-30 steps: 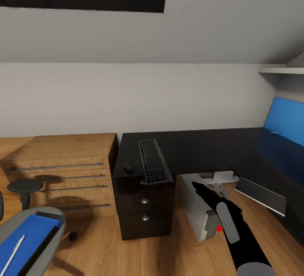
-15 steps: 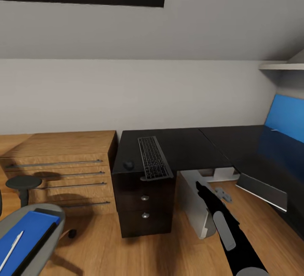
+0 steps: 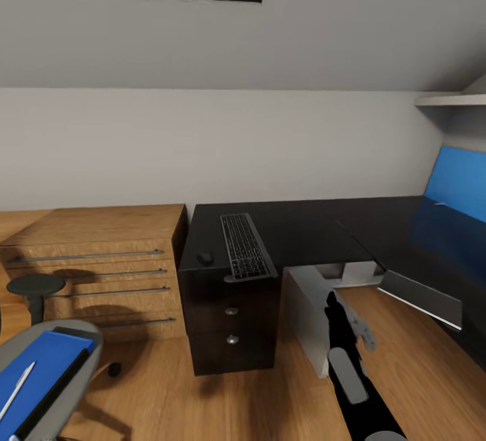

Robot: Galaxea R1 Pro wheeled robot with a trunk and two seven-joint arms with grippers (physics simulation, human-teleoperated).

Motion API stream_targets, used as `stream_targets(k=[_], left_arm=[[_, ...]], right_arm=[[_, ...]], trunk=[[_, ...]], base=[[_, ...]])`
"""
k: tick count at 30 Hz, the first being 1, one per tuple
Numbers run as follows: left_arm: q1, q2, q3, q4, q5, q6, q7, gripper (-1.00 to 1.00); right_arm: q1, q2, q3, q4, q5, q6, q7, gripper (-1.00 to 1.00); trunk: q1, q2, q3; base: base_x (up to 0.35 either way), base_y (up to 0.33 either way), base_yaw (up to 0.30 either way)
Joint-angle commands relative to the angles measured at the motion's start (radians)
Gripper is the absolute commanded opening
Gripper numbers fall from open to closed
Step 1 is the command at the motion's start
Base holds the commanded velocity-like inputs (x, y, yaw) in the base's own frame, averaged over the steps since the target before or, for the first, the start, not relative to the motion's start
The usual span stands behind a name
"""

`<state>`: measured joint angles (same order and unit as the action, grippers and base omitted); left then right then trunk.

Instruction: In the bedroom, organize the workspace by keeping the computer under the desk, ensuring the monitor is on the desk, placing the keyboard on the desk next to the monitor, placing the mouse on the desk next to the keyboard, moving the folder from the swivel chair onto the desk next to the mouse, stacking the notebook on top of the folder with the pen on top of the notebook, and positioning the swivel chair next to the desk.

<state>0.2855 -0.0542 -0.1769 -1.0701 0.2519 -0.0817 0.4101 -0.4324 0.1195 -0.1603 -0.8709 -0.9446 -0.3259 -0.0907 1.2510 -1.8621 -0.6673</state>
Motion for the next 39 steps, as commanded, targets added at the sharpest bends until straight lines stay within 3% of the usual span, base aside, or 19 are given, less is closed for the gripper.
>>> stream_targets(k=[1, 2, 3, 6, 13, 20, 24, 31, 39], left_arm=[[0.0, 0.001, -0.003, -0.001, 0.01, -0.006, 0.004, 1.0], [0.0, 0.001, -0.003, -0.001, 0.01, -0.006, 0.004, 1.0], [0.0, 0.001, -0.003, -0.001, 0.01, -0.006, 0.004, 1.0], [0.0, 0.001, -0.003, -0.001, 0.01, -0.006, 0.004, 1.0], [0.0, -0.001, -0.004, 0.001, 0.009, -0.007, 0.003, 1.0], [0.0, -0.001, -0.005, 0.001, 0.009, -0.007, 0.0, 1.0], [0.0, -0.001, -0.006, 0.001, 0.009, -0.007, -0.001, 1.0], [0.0, 0.0, -0.006, 0.002, 0.009, -0.006, -0.002, 1.0], [0.0, -0.001, -0.006, 0.003, 0.009, -0.007, -0.002, 1.0]], right_arm=[[0.0, 0.0, -0.001, 0.0, -0.028, -0.006, 0.0, 1.0], [-0.001, 0.0, -0.001, 0.0, -0.047, -0.008, 0.0, 1.0], [-0.001, 0.0, -0.002, 0.001, -0.104, -0.014, 0.0, 1.0], [0.0, 0.0, -0.004, 0.001, -0.142, -0.016, 0.0, 1.0], [-0.001, -0.014, -0.003, 0.002, -0.161, -0.012, 0.0, 1.0], [-0.002, -0.102, -0.005, -0.002, -0.165, -0.011, -0.001, 1.0], [-0.002, -0.12, -0.014, -0.002, -0.177, -0.011, -0.001, 1.0], [-0.002, -0.149, -0.039, -0.005, -0.273, -0.01, -0.001, 1.0], [-0.002, -0.166, -0.042, -0.006, -0.321, -0.009, -0.001, 1.0]], trunk=[[0.004, -0.008, -0.004], [0.008, -0.015, -0.007], [0.012, -0.022, -0.01], [0.023, -0.043, -0.02], [0.05, -0.092, -0.042], [0.05, -0.092, -0.042], [0.05, -0.092, -0.042], [0.05, -0.092, -0.042], [0.05, -0.092, -0.042]], base=[[0.0, 0.0, 0.0], [0.0, 0.0, 0.0], [0.0, 0.0, 0.0], [0.0, 0.0, 0.0], [0.0, 0.0, 0.0], [0.0, 0.0, 0.0], [0.0, 0.0, 0.0], [0.0, 0.0, 0.0], [0.0, 0.0, 0.0]])
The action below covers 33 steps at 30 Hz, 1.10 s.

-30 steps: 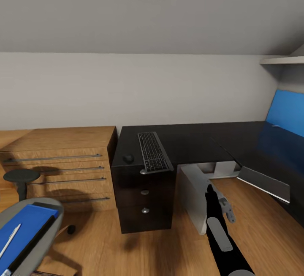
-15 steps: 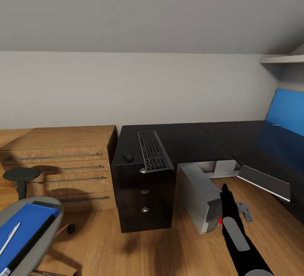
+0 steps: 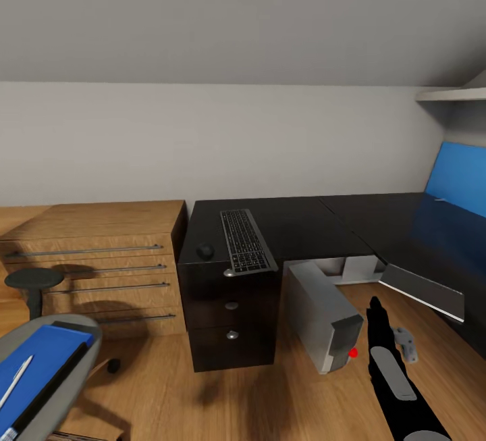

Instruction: In the bedroom, organize the workspace by keeping the computer under the desk, ensuring the monitor is on the desk, placing the keyboard on the desk next to the monitor, placing the mouse on the desk next to the keyboard, moving the folder from the swivel chair onto the desk next to the mouse, stacking the notebook on top of the folder with the pen on top of the notebook, and positioning the swivel chair next to the desk.

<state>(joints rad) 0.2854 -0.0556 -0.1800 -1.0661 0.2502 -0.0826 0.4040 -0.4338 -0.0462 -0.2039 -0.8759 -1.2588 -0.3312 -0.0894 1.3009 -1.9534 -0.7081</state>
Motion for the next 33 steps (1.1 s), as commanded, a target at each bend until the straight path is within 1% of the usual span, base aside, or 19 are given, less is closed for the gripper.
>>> stream_targets(k=[1, 7, 18, 33], left_arm=[[0.0, 0.0, -0.003, 0.0, 0.011, -0.006, 0.004, 1.0], [0.0, 0.0, -0.004, 0.0, 0.011, -0.006, 0.004, 1.0], [0.0, 0.001, -0.004, 0.0, 0.011, -0.006, 0.003, 1.0], [0.0, 0.002, -0.003, 0.002, 0.011, -0.006, 0.001, 1.0]], right_arm=[[0.0, -0.001, 0.002, -0.001, -0.009, -0.004, -0.003, 1.0], [0.0, -0.006, 0.001, -0.003, -0.017, -0.004, -0.002, 1.0], [0.0, -0.006, 0.001, -0.002, -0.02, -0.004, -0.001, 1.0], [0.0, -0.004, 0.003, -0.003, -0.02, -0.005, 0.0, 1.0]], trunk=[[0.0, 0.0, -0.001], [0.0, 0.0, -0.001], [0.0, 0.0, -0.001], [-0.058, 0.105, 0.046]], base=[[0.0, 0.0, 0.0], [0.0, 0.0, 0.0], [0.0, 0.0, 0.0], [0.0, 0.0, 0.0]])
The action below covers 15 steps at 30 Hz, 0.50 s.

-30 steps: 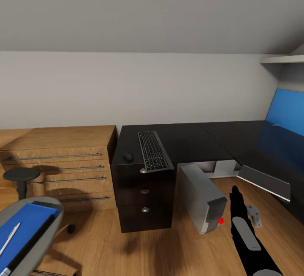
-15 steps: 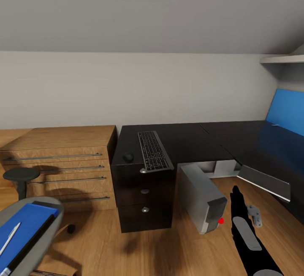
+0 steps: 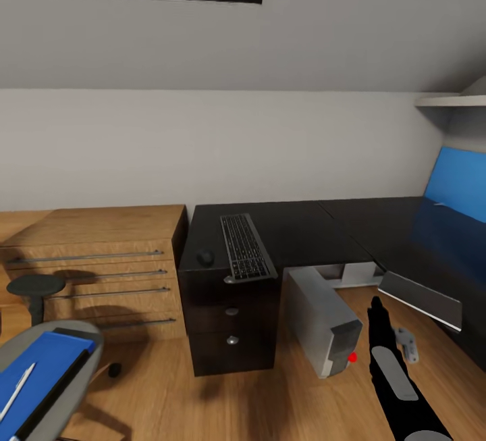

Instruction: In the bedroom, organize the workspace by keeping the computer under the desk, ensuring the monitor is on the desk, placing the keyboard on the desk next to the monitor, placing the mouse on the desk next to the keyboard, moving the folder from the swivel chair onto the desk next to the mouse, stacking the notebook on top of the folder with the pen on top of the notebook, and positioning the swivel chair next to the desk.

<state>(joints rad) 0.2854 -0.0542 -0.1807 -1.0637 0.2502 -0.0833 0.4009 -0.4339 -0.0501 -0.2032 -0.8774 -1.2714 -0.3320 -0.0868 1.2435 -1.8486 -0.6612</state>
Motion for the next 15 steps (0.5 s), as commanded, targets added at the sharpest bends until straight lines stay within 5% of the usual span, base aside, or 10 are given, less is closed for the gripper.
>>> stream_targets(k=[1, 15], left_arm=[[0.0, 0.0, -0.002, 0.0, 0.011, -0.006, 0.004, 1.0], [0.0, 0.0, -0.002, 0.001, 0.011, -0.006, 0.004, 1.0]], right_arm=[[0.0, -0.001, 0.002, -0.002, -0.006, -0.004, -0.003, 1.0], [0.0, -0.005, 0.001, -0.011, -0.007, -0.001, 0.0, 1.0]], trunk=[[-0.004, 0.007, 0.002], [-0.058, 0.105, 0.046]], base=[[0.0, 0.0, 0.0], [0.0, 0.0, 0.0]])
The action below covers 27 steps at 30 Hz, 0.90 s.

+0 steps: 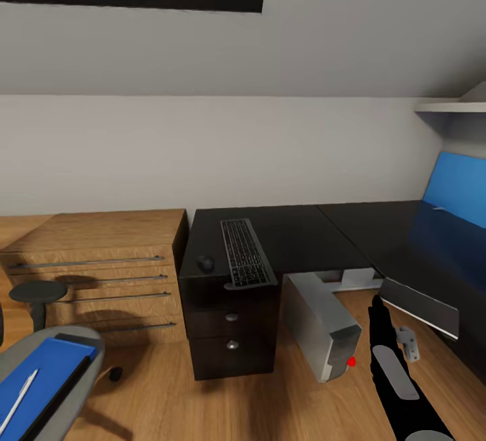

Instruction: In the bedroom, organize the workspace by keeping the computer under the desk, ensuring the monitor is on the desk, placing the keyboard on the desk next to the monitor, placing the mouse on the desk next to the keyboard, moving the folder from the swivel chair onto the desk next to the mouse, stacking the notebook on top of the folder with the pen on top of the notebook, and positioning the swivel chair next to the desk.

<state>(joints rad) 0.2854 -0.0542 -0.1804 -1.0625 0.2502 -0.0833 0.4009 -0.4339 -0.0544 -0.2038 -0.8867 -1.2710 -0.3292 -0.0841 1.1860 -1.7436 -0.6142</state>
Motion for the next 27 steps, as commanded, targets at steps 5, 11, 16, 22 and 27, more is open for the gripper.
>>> stream_targets(k=[5, 11, 16, 22, 27], left_arm=[[0.0, 0.0, -0.002, -0.001, 0.011, -0.006, 0.004, 1.0], [0.0, 0.001, -0.002, -0.001, 0.011, -0.006, 0.004, 1.0], [0.0, 0.001, -0.002, -0.001, 0.011, -0.006, 0.005, 1.0], [0.0, 0.001, -0.002, -0.001, 0.011, -0.006, 0.005, 1.0], [0.0, 0.001, -0.002, -0.001, 0.011, -0.006, 0.006, 1.0]], right_arm=[[0.0, 0.0, -0.001, -0.013, -0.019, 0.006, -0.002, 1.0], [0.0, 0.0, -0.003, -0.019, -0.1, 0.049, 0.0, 1.0], [0.0, -0.001, -0.003, -0.022, -0.167, 0.065, 0.001, 1.0], [0.0, -0.001, -0.018, -0.022, -0.197, 0.069, 0.001, 1.0], [0.0, 0.0, -0.031, -0.021, -0.212, 0.07, 0.002, 1.0]], trunk=[[-0.019, 0.035, 0.015], [-0.023, 0.042, 0.018], [-0.023, 0.042, 0.018], [-0.023, 0.042, 0.018], [-0.023, 0.042, 0.018]], base=[[0.0, 0.0, 0.0], [0.0, 0.0, 0.0], [0.0, 0.0, 0.0], [0.0, 0.0, 0.0], [0.0, 0.0, 0.0]])
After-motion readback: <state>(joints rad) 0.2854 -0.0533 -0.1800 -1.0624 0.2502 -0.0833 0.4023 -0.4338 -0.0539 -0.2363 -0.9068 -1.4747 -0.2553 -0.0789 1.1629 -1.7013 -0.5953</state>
